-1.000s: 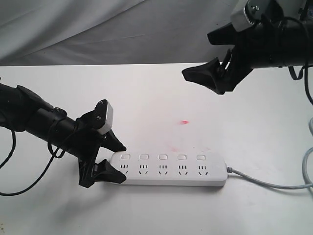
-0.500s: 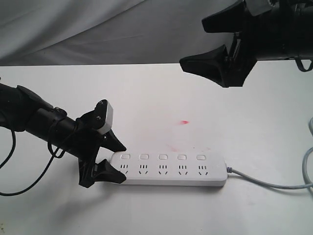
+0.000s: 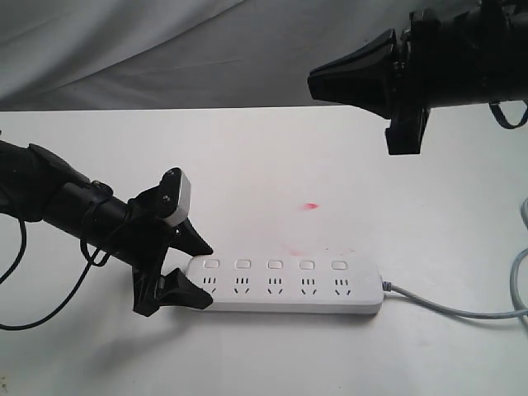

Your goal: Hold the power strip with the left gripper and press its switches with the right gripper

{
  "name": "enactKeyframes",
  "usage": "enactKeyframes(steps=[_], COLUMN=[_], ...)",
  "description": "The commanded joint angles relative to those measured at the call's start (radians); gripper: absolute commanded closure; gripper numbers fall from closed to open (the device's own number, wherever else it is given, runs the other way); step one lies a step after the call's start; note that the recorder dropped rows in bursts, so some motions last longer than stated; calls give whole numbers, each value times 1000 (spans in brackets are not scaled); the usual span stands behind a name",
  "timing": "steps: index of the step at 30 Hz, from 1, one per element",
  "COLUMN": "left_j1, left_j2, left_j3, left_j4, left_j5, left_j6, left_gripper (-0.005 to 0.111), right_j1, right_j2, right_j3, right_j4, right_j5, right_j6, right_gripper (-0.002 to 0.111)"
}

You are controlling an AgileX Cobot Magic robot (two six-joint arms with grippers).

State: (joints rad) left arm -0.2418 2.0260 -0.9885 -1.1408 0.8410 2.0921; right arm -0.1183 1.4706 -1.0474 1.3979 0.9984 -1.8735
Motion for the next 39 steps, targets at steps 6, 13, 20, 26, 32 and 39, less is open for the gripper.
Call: enactKeyframes(steps=[6, 13, 20, 26, 32, 39], left_j1=[-1, -1, -1, -1, -1, -1], left_j2=[3, 3, 3, 3, 3, 3], left_j3=[1, 1, 1, 1, 1, 1], left_j4=[-2, -2, -2, -2, -2, -2], left_j5=[-11, -11, -11, -11, -11, -11], left_j6=[2, 2, 2, 2, 2, 2], left_gripper=[63, 63, 63, 63, 63, 63], right_j1=[-4, -4, -10, -48, -57, -57], right_j2=[-9, -9, -9, -11, -73, -212], right_j3=[3, 3, -14, -125, -230, -220], right_j4=[-74, -78, -79, -93, -180, -394], right_j5=[121, 138, 98, 66, 121, -72], right_j6=[330, 386, 346, 337, 337, 471], right_gripper=[108, 108, 108, 108, 108, 108])
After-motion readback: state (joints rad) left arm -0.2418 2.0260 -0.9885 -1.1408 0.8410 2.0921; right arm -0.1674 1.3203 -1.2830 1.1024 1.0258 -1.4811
